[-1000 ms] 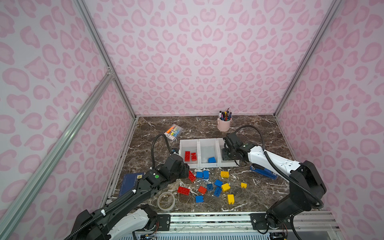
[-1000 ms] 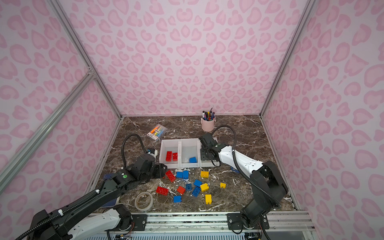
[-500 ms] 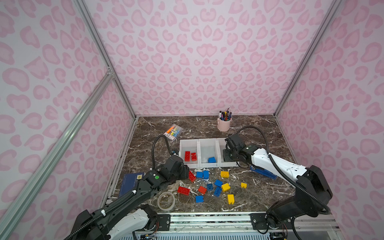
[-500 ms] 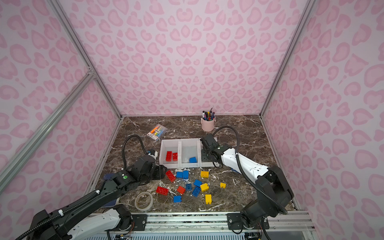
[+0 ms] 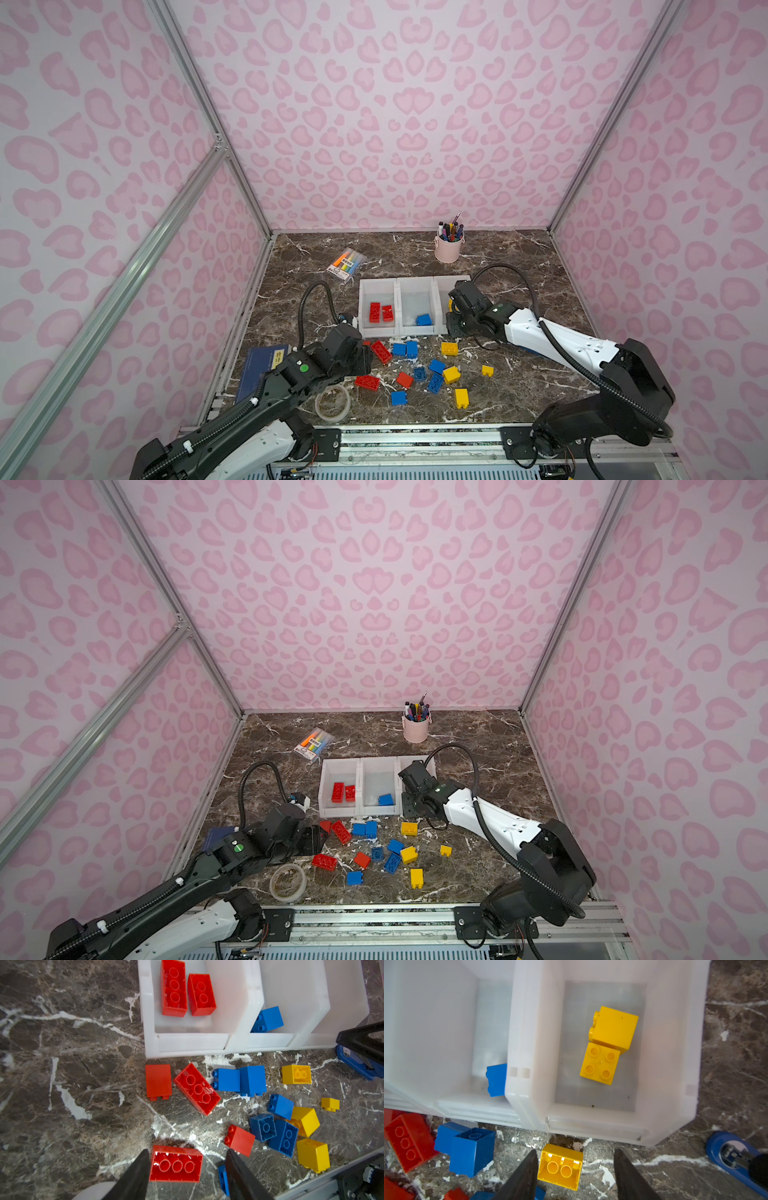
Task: Sort the legos into containers by color
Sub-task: 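Grasp the red 2x3 brick beside the tape roll with the left gripper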
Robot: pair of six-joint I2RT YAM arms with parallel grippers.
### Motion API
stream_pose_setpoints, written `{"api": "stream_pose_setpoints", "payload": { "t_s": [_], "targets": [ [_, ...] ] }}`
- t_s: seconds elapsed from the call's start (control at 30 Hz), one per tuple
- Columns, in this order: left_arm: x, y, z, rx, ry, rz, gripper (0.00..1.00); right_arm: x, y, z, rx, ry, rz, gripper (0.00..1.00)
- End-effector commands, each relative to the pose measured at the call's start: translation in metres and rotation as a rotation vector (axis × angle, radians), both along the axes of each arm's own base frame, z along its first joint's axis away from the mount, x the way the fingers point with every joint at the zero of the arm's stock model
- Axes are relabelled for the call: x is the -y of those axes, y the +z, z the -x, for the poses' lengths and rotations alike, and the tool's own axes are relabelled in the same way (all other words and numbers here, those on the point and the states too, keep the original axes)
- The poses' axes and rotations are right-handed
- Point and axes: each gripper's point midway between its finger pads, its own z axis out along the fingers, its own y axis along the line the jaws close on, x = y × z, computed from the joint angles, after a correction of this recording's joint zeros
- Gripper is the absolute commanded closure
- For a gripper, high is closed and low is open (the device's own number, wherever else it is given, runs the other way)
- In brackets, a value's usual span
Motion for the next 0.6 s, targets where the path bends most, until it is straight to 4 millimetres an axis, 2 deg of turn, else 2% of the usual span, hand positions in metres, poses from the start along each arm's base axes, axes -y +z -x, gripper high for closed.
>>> {"api": "stream_pose_setpoints", "payload": {
  "t_s": [0.0,0.17,0.57],
  "targets": [
    [-0.005,-0.014,0.021,-0.081,0.017,0.010,0.38,-0.002,-0.003,0.001,0.008,-0.011,-0.022,0.41],
    [-0.005,-0.030,0.033,-0.123,-0.014,-0.002,0.34,-0.002,-0.005,0.004,0.006,-0.010,-0.030,0.41],
    [0.006,-0.046,0.029,-0.159,-0.124,-0.109,0.32,-0.004,-0.008,0.010,0.006,-0.021,-0.040,0.41]
  ]
}}
